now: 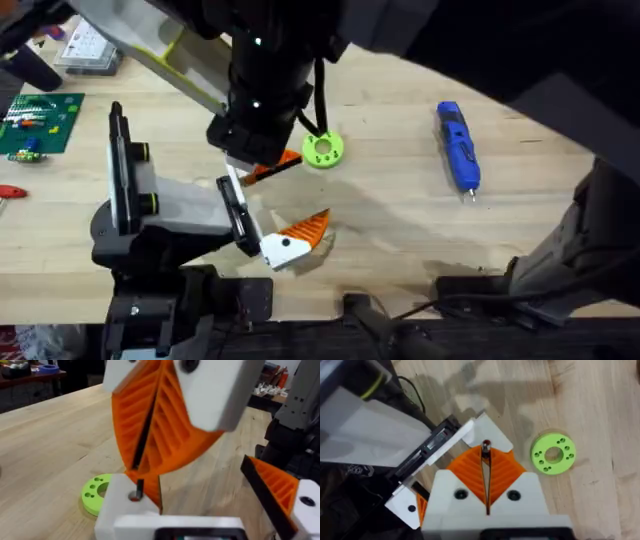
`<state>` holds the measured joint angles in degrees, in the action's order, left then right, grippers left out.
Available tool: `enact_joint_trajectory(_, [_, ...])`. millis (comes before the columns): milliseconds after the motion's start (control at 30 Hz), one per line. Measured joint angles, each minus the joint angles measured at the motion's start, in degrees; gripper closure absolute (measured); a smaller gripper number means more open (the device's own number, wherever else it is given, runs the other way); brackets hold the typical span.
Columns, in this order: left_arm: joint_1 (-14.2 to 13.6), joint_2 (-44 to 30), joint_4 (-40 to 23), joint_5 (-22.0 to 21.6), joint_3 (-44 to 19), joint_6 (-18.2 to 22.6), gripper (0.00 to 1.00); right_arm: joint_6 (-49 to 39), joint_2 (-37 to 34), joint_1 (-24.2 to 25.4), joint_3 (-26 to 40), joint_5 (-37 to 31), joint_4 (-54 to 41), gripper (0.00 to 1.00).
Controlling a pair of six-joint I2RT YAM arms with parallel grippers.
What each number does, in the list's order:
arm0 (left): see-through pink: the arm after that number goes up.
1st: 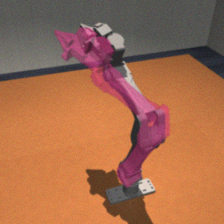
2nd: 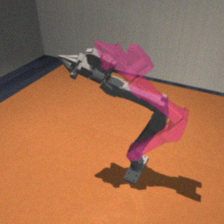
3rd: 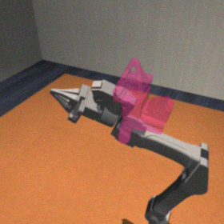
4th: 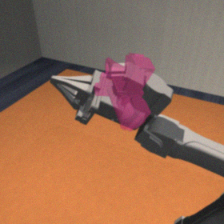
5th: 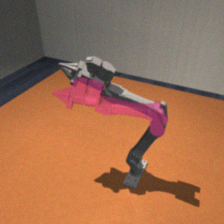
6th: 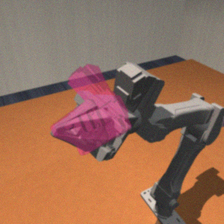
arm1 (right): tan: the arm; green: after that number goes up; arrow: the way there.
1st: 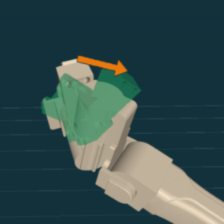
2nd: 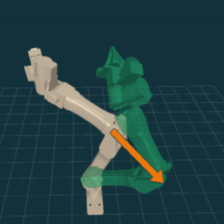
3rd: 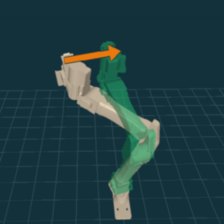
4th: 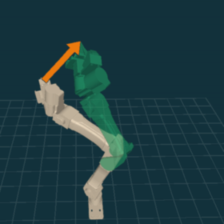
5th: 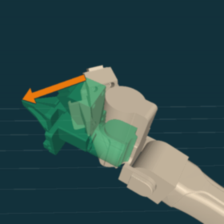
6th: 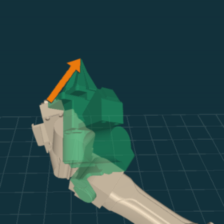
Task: Pick up the gripper from the table and insert it into the empty holder that is missing its gripper. Then pick up a screw, insert it into the mounting hole, and use the screwdriver to tighten it. Finally, clean up the table by picking up the vegetable and placing it into the bucket.
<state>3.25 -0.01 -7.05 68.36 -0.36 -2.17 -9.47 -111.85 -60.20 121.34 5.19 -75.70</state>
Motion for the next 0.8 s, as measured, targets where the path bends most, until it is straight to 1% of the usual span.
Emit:
enact_joint_trajectory(167, [0.0,0.0,0.0,0.0,0.0,0.0,0.015,0.0,-0.24,0.0,0.0,0.0,0.04,0.993])
enact_joint_trajectory(433, [0.0,0.0,0.0,0.0,0.0,0.0,0.015,0.0,-2.47,0.0,0.0,0.0,0.05,0.993])
enact_joint_trajectory(800, [0.0,0.0,0.0,0.0,0.0,-0.02,0.015,0.0,-2.54,0.0,0.0,0.0,0.05,0.993])
